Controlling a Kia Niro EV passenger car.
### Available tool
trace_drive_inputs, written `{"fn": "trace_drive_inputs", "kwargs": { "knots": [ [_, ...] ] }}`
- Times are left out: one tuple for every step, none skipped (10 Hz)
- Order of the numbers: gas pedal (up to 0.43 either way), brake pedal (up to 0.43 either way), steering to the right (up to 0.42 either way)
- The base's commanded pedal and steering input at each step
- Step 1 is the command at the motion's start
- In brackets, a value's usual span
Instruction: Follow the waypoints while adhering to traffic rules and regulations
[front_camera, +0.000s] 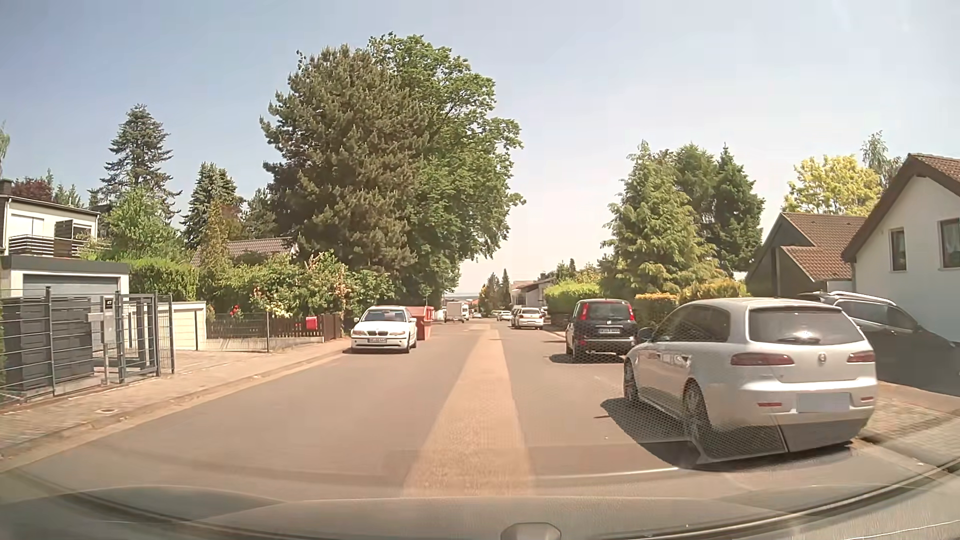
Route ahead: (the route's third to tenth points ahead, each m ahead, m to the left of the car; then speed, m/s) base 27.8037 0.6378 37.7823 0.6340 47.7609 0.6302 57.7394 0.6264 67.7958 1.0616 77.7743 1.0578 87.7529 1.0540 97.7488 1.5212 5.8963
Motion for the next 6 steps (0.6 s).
{"fn": "trace_drive_inputs", "kwargs": {
  "knots": [
    [0.008,0.0,-0.003],
    [0.028,0.0,-0.002],
    [0.028,0.0,0.001],
    [0.028,0.0,0.005],
    [0.028,0.0,0.006],
    [0.028,0.0,0.007]
  ]
}}
